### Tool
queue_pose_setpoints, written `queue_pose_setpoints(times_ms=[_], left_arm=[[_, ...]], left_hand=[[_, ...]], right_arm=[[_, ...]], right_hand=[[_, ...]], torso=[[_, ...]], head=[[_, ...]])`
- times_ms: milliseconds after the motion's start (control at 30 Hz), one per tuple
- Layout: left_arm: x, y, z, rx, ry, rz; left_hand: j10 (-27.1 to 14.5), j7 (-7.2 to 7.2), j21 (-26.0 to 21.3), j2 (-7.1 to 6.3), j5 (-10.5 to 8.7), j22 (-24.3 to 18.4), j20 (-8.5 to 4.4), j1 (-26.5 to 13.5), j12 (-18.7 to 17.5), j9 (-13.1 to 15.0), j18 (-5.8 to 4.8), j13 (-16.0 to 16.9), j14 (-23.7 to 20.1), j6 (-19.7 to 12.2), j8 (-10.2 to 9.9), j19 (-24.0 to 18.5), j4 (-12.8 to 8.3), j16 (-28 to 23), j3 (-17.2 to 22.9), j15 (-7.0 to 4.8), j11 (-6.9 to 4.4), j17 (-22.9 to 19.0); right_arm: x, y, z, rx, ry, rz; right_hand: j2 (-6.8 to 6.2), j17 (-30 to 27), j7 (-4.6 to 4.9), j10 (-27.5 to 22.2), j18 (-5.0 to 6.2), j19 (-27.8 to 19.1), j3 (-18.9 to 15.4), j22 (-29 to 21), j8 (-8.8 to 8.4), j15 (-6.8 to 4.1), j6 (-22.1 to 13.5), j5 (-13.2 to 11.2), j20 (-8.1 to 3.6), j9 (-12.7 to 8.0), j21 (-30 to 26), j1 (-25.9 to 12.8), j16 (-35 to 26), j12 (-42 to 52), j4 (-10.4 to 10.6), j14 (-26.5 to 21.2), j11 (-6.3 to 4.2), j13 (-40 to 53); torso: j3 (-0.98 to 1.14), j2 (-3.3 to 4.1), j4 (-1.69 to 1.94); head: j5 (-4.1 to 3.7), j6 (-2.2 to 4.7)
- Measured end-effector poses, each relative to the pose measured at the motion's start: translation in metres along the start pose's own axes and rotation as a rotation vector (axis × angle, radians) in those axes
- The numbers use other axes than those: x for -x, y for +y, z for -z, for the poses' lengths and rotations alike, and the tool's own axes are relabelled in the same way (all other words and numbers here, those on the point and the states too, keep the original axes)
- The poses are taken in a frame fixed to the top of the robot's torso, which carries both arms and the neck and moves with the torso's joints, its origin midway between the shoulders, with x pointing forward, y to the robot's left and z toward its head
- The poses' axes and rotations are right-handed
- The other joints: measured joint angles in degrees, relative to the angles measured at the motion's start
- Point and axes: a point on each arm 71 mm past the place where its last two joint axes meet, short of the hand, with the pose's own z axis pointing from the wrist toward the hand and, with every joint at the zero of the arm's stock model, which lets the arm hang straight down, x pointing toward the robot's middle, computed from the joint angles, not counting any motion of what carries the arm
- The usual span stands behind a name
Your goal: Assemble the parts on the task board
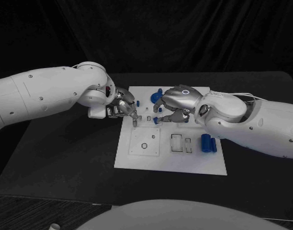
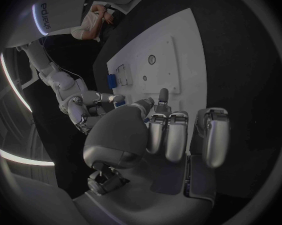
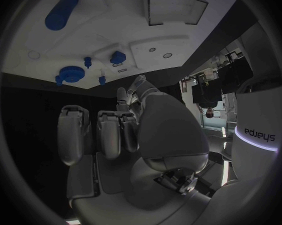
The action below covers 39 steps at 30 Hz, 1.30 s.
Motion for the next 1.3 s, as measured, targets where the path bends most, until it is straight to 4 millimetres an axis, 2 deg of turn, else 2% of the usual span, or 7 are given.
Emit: queue_pose_setpoints(times_ms=[133,233,300,400,700,1300], left_arm=[[0.0,0.0,0.0,0.0,0.0,0.0],[0.0,0.0,0.0,0.0,0.0,0.0],[0.0,0.0,0.0,-0.001,0.001,0.0],[0.0,-0.001,0.0,-0.001,0.001,-0.001],[-0.001,-0.001,-0.001,-0.003,0.002,-0.001],[-0.001,-0.002,-0.001,-0.005,0.003,-0.004]], left_hand=[[0.0,0.0,0.0,0.0,0.0,0.0,0.0,0.0,0.0,0.0,0.0,0.0,0.0,0.0,0.0,0.0,0.0,0.0,0.0,0.0,0.0,0.0],[0.0,0.0,-0.2,0.0,0.0,0.0,0.0,0.0,0.0,-0.1,0.0,0.0,0.0,0.0,0.0,0.0,0.0,0.0,0.0,0.0,0.0,0.0],[0.0,0.0,-0.2,0.0,0.0,0.0,0.0,0.0,0.0,-0.1,0.0,0.0,0.0,0.0,0.0,0.0,0.0,0.0,0.0,0.0,0.0,0.0],[0.0,0.0,-0.2,0.0,0.0,0.0,0.0,0.0,0.0,-0.1,0.0,0.0,0.0,0.0,0.0,0.0,0.0,0.0,0.0,0.0,0.0,0.0],[0.0,0.0,-0.2,0.0,0.0,0.0,0.0,0.0,0.0,-0.1,0.0,0.0,0.0,0.0,0.0,0.0,0.0,0.0,0.0,0.0,0.0,0.0],[0.2,0.0,-0.2,0.0,0.0,0.0,0.0,0.0,0.0,-0.1,0.0,0.0,0.0,0.0,0.0,0.0,0.0,0.0,0.0,0.0,0.19,0.0]], right_arm=[[-0.005,0.0,0.001,-0.007,0.005,-0.003],[-0.011,0.001,0.0,-0.018,0.017,0.0],[-0.015,0.002,-0.001,-0.026,0.023,0.003],[-0.021,0.003,-0.002,-0.036,0.03,0.012],[-0.031,0.005,-0.007,-0.048,0.038,0.053],[-0.042,0.006,-0.012,-0.075,0.053,0.077]], right_hand=[[-0.01,0.0,0.0,0.0,0.0,0.0,0.0,0.0,-0.33,0.0,0.0,2.1,0.0,-0.7,0.0,1.7,0.0,0.0,0.3,0.0,0.0,0.0],[0.26,0.0,0.41,0.0,0.0,0.0,0.0,0.0,-1.03,0.0,-0.4,5.2,0.0,-1.6,-0.1,3.1,0.0,0.0,0.3,0.0,0.0,0.0],[0.36,0.0,0.41,0.0,0.0,0.0,0.7,0.0,-1.04,0.0,-0.4,7.6,0.0,-2.2,-0.4,4.5,0.0,0.0,-0.3,0.0,0.0,0.0],[0.5,0.0,0.41,0.0,0.0,0.0,1.1,0.0,-1.34,0.0,-0.4,9.0,0.0,-2.9,-0.4,4.9,0.0,0.0,-0.8,0.0,0.0,0.0],[0.5,0.0,0.42,0.0,0.0,0.0,1.1,0.0,-2.51,0.0,-0.4,8.0,0.0,-4.5,-0.4,4.9,0.0,0.0,-0.8,0.0,0.0,0.0],[0.26,0.0,0.62,0.0,0.0,0.0,1.0,0.0,-2.73,0.0,-1.0,6.9,0.0,-5.8,-0.7,5.1,0.0,0.0,-0.6,0.0,0.0,0.0]], torso=[[0.01,-0.01,0.0],[0.03,-0.01,0.01],[0.04,0.0,0.02],[0.04,0.03,0.03],[0.03,0.05,0.05],[0.02,0.03,0.02]], head=[[-0.12,0.0],[-0.21,0.0],[-0.27,0.0],[-0.27,0.0],[-0.41,0.0],[-0.54,0.0]])
